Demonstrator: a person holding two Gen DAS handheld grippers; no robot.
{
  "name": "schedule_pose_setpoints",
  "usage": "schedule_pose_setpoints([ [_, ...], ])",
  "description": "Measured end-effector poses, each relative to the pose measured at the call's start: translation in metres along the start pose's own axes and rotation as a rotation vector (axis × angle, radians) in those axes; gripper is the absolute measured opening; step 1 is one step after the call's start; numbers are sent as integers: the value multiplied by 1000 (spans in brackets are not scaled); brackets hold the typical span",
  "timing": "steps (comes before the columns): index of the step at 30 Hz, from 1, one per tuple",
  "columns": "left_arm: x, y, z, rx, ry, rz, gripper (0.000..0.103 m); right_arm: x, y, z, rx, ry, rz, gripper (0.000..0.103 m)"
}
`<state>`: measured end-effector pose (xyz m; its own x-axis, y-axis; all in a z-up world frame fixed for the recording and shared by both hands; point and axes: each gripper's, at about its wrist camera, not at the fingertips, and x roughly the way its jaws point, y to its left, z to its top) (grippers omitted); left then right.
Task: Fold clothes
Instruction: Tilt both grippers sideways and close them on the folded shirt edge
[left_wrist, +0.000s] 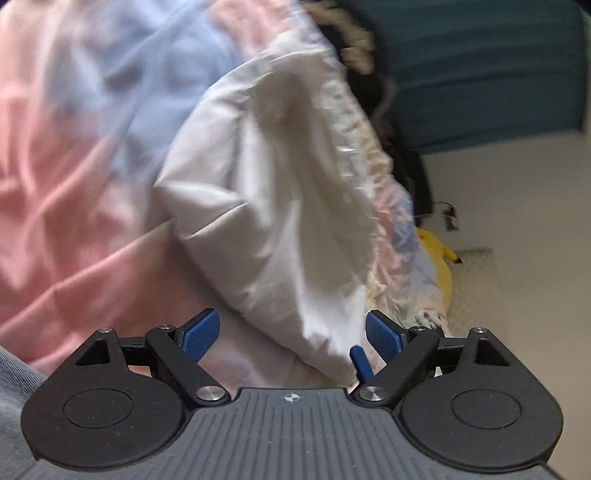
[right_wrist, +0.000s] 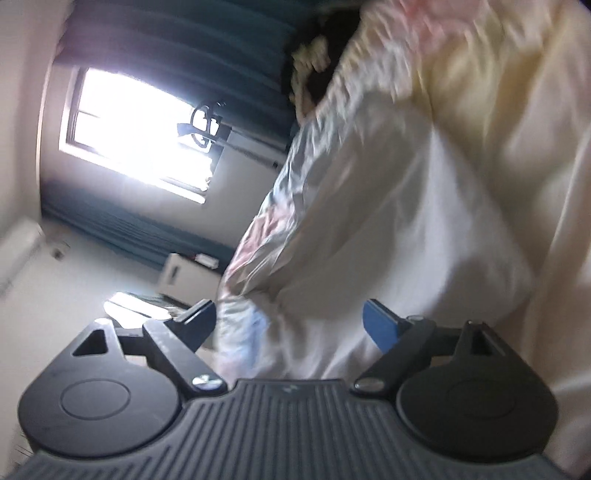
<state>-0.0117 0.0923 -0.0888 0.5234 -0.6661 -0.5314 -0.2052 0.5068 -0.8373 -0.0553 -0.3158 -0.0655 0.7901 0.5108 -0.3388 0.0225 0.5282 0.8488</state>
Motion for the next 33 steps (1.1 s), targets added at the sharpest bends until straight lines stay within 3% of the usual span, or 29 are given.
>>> schedule_pose_setpoints([
  [4,22,11,7,-90,14,22,87,5,-9,-5,85,17,-9,88],
  [8,27,22,17,-185,-77,-1,81,9,-18,-10,170,33,-17,88],
  [11,28,27,23,-209,-90,-18,69,13,-25,-14,234,45,-24,87],
  [15,28,26,26,-189,-103,3,35,17,-34,-19,320,62,-33,85],
  [18,25,26,28,-188,-121,-40,21,21,-40,-22,384,74,-39,79],
  [21,24,28,26,-180,-141,-55,18,22,-46,-23,434,79,-51,69],
  [27,23,32,27,-201,-150,-89,18,6,-35,-3,346,-20,-116,59],
  [31,27,34,30,-202,-142,-92,19,9,-31,-1,295,-57,-165,23],
  [33,28,32,32,-188,-153,-89,19,8,-26,2,257,-73,-153,21],
])
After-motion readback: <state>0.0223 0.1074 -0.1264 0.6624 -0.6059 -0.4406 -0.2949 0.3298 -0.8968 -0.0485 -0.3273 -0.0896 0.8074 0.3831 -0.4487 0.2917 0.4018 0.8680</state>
